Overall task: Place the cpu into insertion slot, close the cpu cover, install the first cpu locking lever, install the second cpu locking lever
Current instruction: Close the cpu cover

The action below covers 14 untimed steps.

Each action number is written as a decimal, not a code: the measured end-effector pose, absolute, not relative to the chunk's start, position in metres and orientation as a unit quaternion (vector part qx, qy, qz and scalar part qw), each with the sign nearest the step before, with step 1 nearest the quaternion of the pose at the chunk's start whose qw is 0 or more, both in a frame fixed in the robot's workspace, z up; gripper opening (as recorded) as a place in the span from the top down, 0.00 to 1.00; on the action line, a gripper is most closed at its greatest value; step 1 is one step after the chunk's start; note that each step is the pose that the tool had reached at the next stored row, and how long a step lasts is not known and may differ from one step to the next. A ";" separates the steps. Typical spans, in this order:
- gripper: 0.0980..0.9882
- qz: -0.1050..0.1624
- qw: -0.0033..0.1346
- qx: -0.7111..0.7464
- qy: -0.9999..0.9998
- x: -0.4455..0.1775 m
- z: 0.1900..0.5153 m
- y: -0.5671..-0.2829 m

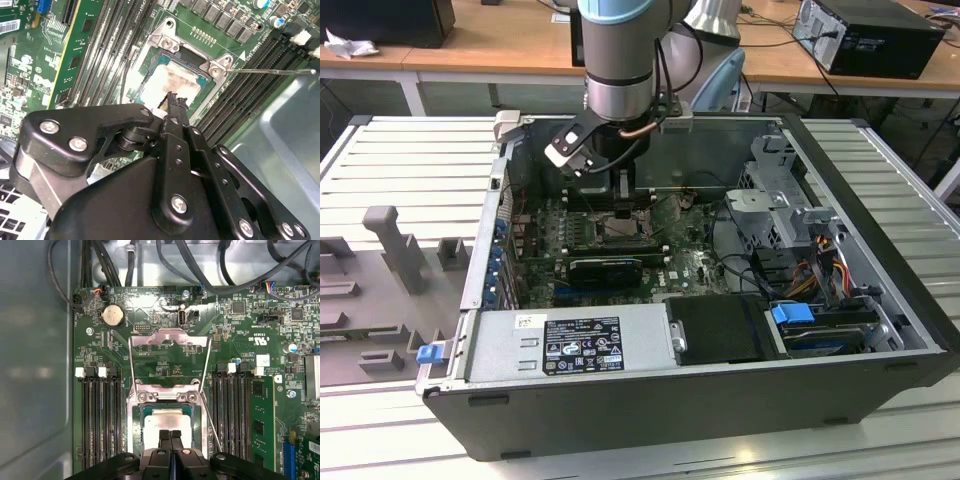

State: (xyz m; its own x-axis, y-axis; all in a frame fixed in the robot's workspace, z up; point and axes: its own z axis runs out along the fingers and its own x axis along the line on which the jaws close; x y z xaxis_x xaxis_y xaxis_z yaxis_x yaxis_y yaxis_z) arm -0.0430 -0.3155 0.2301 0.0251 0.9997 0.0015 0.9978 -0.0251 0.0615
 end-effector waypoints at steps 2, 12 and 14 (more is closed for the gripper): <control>0.99 0.021 0.021 0.716 0.698 -0.040 0.230 -0.316; 0.99 0.020 0.020 0.716 0.698 -0.030 0.248 -0.316; 0.99 0.020 0.020 0.716 0.698 -0.030 0.250 -0.316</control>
